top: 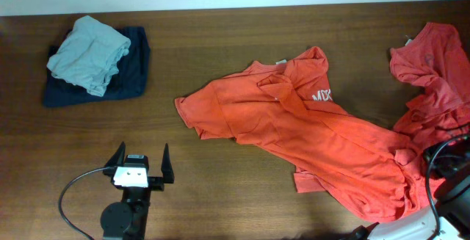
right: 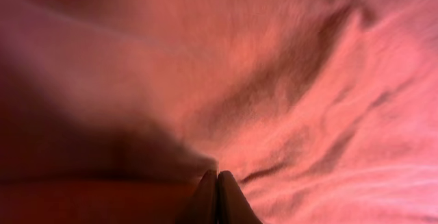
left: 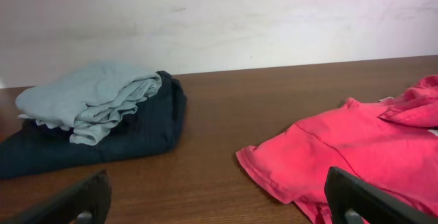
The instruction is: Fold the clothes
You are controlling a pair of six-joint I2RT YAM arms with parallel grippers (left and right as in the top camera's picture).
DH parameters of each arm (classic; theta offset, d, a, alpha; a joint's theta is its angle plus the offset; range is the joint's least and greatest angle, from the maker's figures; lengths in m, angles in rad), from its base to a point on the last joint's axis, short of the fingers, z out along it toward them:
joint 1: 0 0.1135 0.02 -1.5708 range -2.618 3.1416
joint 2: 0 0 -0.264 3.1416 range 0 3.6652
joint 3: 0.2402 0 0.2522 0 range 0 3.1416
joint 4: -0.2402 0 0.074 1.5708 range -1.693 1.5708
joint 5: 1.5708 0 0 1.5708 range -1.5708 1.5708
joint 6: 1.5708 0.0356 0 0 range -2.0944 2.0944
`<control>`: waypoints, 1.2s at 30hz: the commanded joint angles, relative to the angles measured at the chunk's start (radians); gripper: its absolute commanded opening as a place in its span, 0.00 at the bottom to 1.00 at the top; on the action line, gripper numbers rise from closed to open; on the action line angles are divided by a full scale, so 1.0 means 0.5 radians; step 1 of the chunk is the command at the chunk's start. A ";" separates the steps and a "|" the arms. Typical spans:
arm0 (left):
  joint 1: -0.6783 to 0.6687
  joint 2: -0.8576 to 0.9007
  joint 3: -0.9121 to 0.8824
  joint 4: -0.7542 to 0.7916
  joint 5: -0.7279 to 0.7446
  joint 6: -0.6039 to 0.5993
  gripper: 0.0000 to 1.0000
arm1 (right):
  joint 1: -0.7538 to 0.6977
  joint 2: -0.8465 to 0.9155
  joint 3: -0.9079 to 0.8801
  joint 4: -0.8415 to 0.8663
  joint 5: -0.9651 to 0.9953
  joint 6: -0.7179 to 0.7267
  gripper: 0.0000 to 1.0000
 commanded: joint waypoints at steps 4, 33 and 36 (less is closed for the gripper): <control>-0.008 -0.014 -0.008 -0.002 -0.021 0.031 0.99 | -0.004 0.031 -0.218 0.227 0.047 0.053 0.04; -0.008 -0.014 -0.008 -0.002 -0.021 0.031 0.99 | -0.071 0.031 0.092 1.167 0.278 -0.122 0.04; -0.008 -0.014 -0.008 -0.002 -0.021 0.031 0.99 | -0.068 0.031 0.230 1.080 0.235 -0.131 0.04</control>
